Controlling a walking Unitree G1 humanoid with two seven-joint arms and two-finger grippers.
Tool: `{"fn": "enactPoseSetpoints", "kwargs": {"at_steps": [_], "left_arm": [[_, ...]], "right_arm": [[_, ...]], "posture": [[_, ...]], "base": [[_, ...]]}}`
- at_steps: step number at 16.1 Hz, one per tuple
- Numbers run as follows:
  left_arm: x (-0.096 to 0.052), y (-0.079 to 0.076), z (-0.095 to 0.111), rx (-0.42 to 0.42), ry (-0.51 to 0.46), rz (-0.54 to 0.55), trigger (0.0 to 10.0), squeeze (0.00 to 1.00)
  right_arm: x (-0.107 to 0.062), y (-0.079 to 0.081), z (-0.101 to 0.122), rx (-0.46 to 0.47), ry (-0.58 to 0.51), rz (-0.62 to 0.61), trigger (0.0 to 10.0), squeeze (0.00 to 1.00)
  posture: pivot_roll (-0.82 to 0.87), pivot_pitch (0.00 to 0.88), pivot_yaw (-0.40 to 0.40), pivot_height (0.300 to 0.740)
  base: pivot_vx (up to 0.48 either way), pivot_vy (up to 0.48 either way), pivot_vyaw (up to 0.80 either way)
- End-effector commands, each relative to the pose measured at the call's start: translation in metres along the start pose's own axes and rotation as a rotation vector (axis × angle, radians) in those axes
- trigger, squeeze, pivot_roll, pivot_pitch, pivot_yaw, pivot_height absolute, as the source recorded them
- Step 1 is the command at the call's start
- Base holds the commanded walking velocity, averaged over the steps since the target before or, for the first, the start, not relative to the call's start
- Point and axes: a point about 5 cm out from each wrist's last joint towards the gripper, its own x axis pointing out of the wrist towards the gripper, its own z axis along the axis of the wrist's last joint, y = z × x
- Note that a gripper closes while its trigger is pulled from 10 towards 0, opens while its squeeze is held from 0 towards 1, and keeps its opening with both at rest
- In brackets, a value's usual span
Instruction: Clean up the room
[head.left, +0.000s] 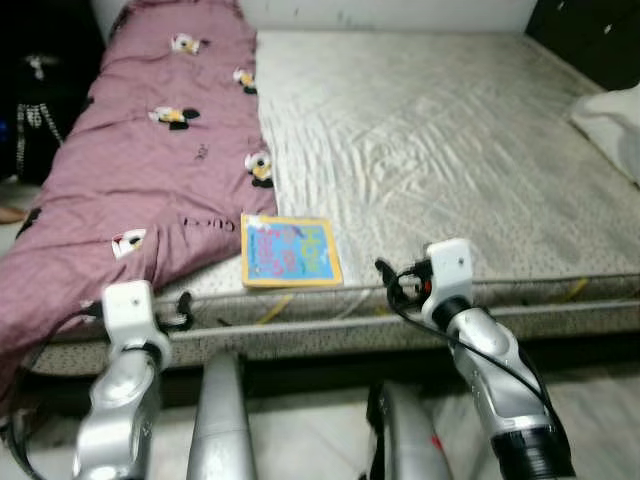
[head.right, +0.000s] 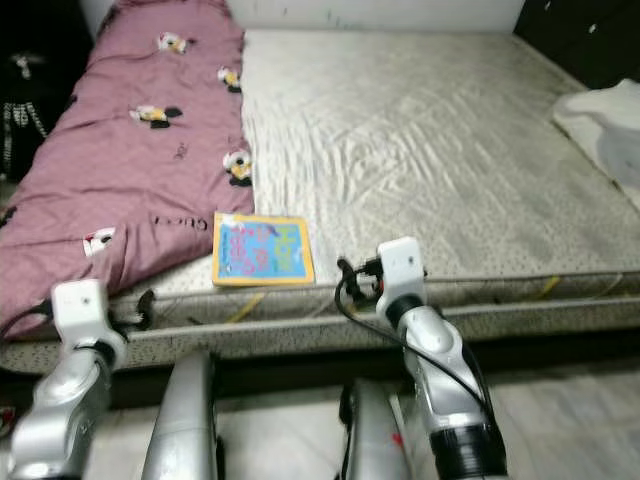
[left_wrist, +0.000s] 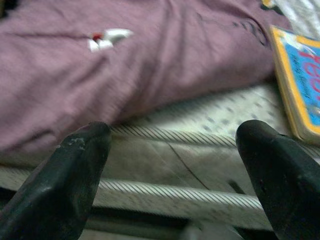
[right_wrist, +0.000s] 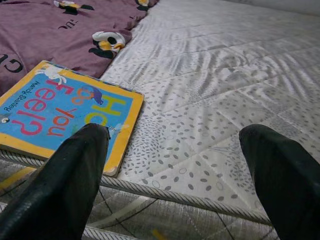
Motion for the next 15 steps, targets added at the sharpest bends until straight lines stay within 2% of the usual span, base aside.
{"fn": "enactPoseSetpoints", "kwargs": {"at_steps": [1,5,7,11,13,15], "left_arm": [[0.004,-0.003,0.009,0.001,-0.03,-0.013,10.0,0.0],[0.012,0.005,0.017,0.017,-0.05,0.016,10.0,0.0],[0.017,0.006,0.022,-0.003,-0.059,0.016,10.0,0.0],[0.037,0.003,0.032,-0.028,-0.065,-0.012,10.0,0.0],[0.05,-0.005,0.031,-0.047,-0.036,-0.038,10.0,0.0],[0.058,-0.016,0.033,-0.063,-0.03,-0.072,10.0,0.0]], "right_arm": [[0.002,-0.002,0.007,-0.016,-0.022,-0.003,10.0,0.0],[0.001,-0.003,0.008,-0.021,-0.02,-0.012,10.0,0.0],[-0.003,-0.008,0.007,-0.029,-0.016,-0.022,10.0,0.0],[-0.028,-0.022,-0.001,-0.058,0.02,-0.058,10.0,0.0],[-0.046,-0.029,-0.001,-0.063,0.024,-0.092,10.0,0.0],[-0.061,-0.032,-0.003,-0.066,0.04,-0.112,10.0,0.0]], "posture": [[-0.02,0.043,-0.059,0.554],[-0.04,0.065,-0.061,0.554],[-0.04,0.065,-0.061,0.554],[-0.1,0.092,-0.058,0.554],[-0.16,0.111,-0.052,0.554],[-0.2,0.129,-0.05,0.534]], "base": [[0.0,0.0,0.0],[0.0,0.0,0.0],[0.0,0.0,0.0],[0.0,0.0,0.0],[0.0,0.0,0.0],[0.0,0.0,0.0]]}}
